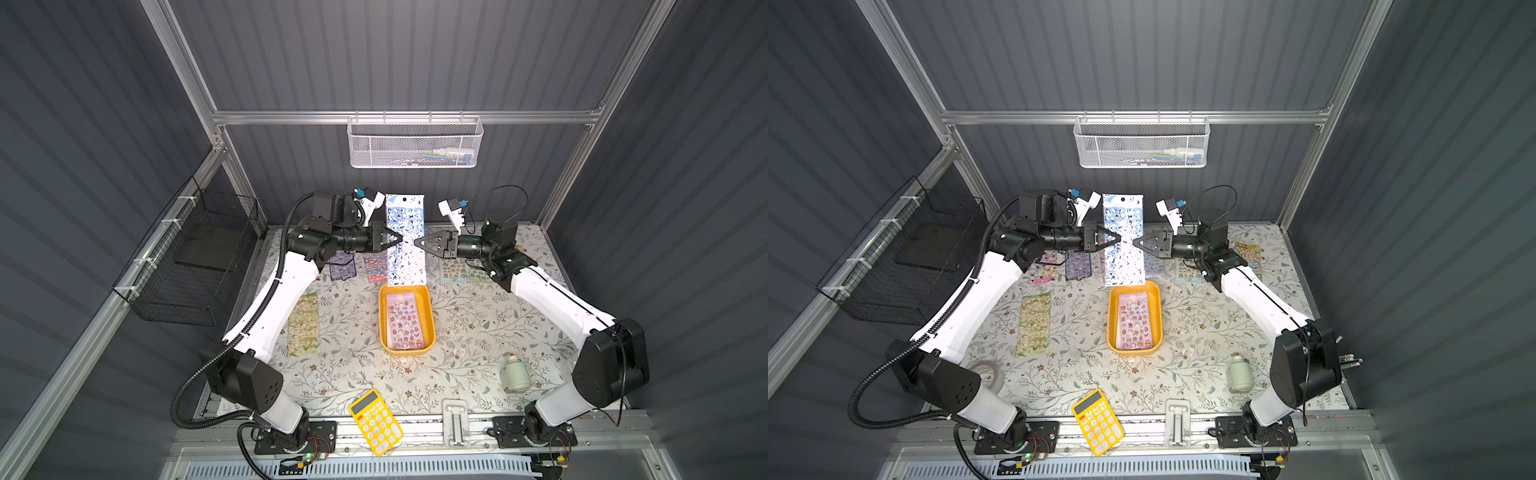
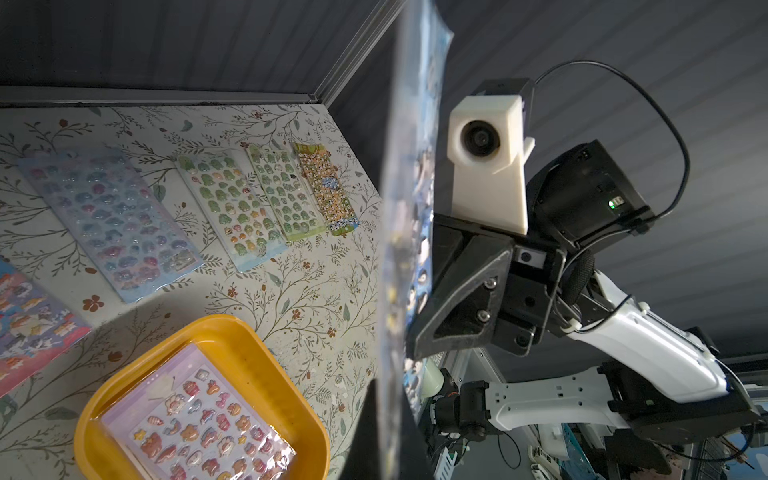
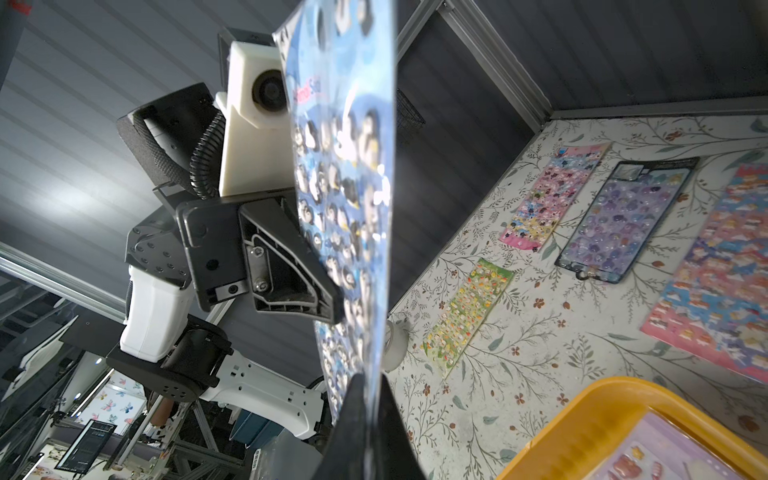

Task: Take the stickers out of the storage box
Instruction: Place the sticker at the center of the board.

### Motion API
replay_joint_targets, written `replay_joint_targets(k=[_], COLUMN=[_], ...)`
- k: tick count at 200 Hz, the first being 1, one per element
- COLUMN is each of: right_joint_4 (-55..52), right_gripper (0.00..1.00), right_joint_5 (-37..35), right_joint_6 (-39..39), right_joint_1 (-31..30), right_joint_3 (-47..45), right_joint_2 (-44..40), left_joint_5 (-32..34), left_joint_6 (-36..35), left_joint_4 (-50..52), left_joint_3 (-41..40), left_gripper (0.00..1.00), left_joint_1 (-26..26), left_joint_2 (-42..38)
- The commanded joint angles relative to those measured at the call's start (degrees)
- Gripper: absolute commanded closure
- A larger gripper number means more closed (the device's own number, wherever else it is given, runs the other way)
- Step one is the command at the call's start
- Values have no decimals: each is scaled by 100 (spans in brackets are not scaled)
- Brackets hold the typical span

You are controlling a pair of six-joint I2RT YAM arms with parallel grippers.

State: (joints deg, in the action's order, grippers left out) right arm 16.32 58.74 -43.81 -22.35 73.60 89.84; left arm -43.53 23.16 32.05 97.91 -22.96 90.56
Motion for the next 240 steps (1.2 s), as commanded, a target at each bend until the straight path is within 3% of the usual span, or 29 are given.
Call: replay_joint_targets(k=[1,33,55,111,147,193,240], right_joint_4=[75,-292,-654,-1874,-2122,-2167,-2253], right_gripper=[78,58,55,54,54,55,55], right_joint_5=[35,-285,-631,-1709,-1823,-1769,-1750], right_joint_6=[-12,198,461,1337,1449,1414,1426], right_joint_1=[8,62,108,108,108,115,108], right_joint_3=[-68,-91,-94,-60,0,14,7], right_joint_2=[37,-57,-169,-439,-353,-274,-249], left_joint_5=[20,231,554,1186,1528,2038,2170], left_joint_6=[59,-51,-159,-284,-286,-506,-461], left_joint_4=[-62,272,635,1740,2207,2541,2138], left_joint_3=[53,44,-72,-502,-1141,-1586,-2240], left_gripper=[100,100,100,100,100,100,100], left_joint_1=[-7,83,251,1089,1690,1795,1795], left_joint_2=[24,7,-21,-53,-83,211,576])
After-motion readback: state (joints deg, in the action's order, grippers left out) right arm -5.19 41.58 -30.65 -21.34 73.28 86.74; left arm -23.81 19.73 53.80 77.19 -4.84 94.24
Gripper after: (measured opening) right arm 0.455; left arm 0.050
